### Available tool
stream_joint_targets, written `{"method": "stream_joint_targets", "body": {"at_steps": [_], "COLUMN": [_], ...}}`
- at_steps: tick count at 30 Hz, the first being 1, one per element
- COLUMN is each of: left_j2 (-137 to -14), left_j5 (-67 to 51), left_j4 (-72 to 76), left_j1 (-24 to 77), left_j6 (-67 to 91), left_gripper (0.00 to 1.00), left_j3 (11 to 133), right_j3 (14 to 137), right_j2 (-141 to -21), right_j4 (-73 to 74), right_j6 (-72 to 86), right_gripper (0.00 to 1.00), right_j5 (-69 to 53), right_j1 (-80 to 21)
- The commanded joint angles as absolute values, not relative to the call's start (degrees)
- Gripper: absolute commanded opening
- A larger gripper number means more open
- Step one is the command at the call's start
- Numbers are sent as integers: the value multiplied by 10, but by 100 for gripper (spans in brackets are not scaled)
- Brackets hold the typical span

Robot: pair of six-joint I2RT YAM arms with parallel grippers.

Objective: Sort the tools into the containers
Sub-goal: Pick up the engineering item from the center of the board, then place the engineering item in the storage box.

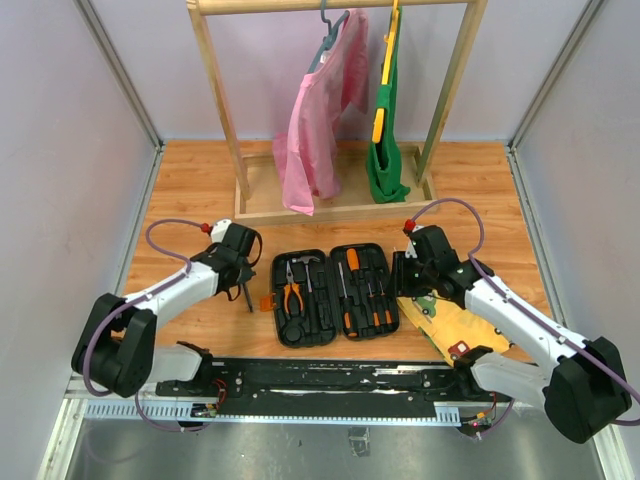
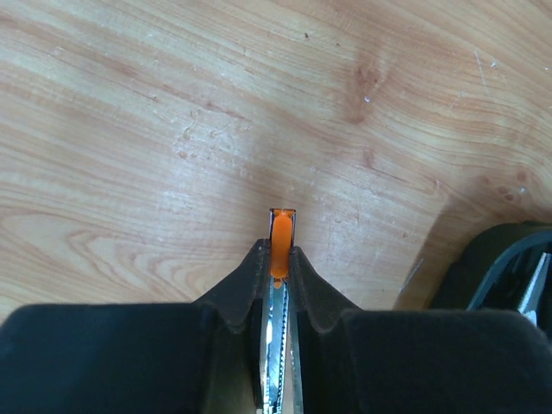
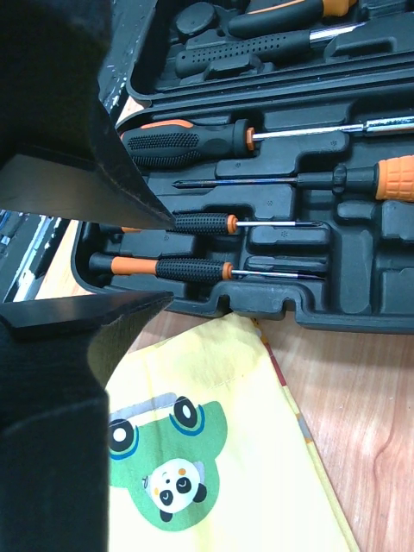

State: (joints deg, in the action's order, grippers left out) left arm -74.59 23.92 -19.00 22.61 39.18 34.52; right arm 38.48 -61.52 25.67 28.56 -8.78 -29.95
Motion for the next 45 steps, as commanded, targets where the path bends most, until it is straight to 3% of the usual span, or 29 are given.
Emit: {"method": "stream_joint_targets", "body": {"at_steps": [1, 10, 23, 36, 45], "left_j2": [-717, -674, -659, -800, -859], "left_j5": [246, 210, 196, 163, 157], "left_j4": [-222, -248, -299, -190, -133], "left_j1": [222, 233, 360, 512, 533], "left_j6": [383, 377, 445, 530, 569], "left_gripper": [13, 11, 10, 10, 9], "left_j3": [370, 398, 474, 515, 518], "right_j3": [376, 376, 374, 373, 372], "right_j2": [-607, -604, -603, -602, -605], "right_j4": [270, 273, 274, 273, 275], "right_j6": [293, 293, 295, 293, 288], "right_gripper": [36, 36, 36, 37, 37], "right_j5": [-77, -72, -72, -72, -71], "right_j1": [-291, -292, -292, -291, -292]}}
